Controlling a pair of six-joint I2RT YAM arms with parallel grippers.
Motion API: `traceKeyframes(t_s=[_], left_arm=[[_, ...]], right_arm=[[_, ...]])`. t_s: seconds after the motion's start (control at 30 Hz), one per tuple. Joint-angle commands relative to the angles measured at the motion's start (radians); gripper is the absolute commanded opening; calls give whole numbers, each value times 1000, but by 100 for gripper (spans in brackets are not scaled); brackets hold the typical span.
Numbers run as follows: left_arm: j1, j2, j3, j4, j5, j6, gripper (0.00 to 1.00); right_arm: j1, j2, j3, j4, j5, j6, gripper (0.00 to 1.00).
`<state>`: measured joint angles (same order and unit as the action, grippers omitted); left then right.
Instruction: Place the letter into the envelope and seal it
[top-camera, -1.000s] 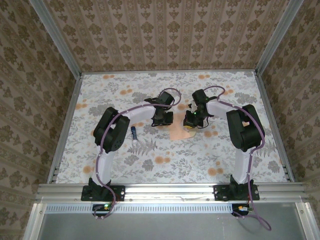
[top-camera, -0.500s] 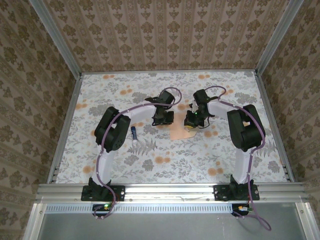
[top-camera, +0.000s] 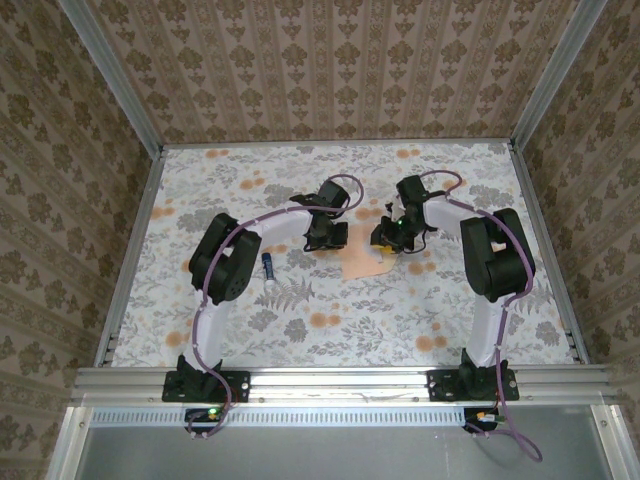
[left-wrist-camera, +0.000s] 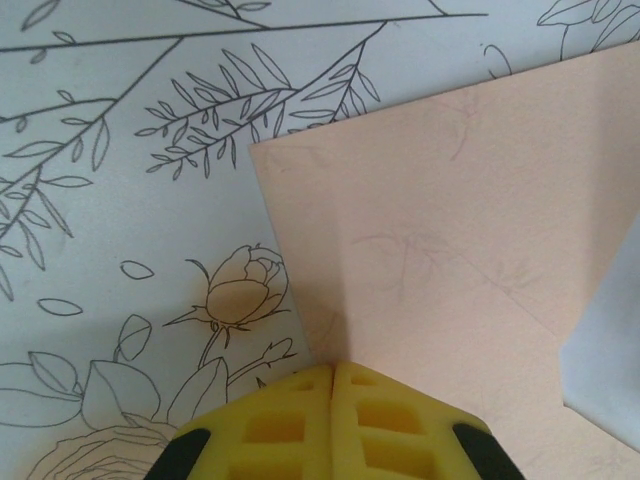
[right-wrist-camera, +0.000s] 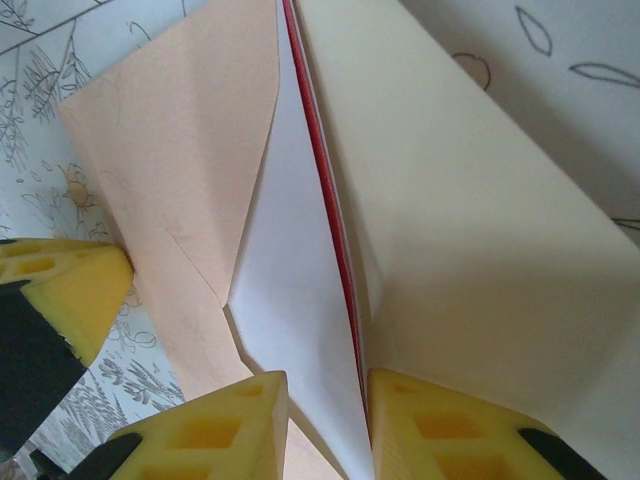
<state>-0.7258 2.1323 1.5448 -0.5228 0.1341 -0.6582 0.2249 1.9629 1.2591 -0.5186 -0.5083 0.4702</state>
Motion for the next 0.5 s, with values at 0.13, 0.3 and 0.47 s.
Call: traceKeyframes(t_s=[0.13,0.3,0.47], left_arm=[[-1,26,6,-26,12,24,0],[-1,29,5,-28,12,28,0],[0,38,20,-38,13,45,0]], right_arm=[[-4,-1,11,28,-19,0,15],[-5,8,13,25,5,-17,0],[-4,14,4,35,-8,-34,0]])
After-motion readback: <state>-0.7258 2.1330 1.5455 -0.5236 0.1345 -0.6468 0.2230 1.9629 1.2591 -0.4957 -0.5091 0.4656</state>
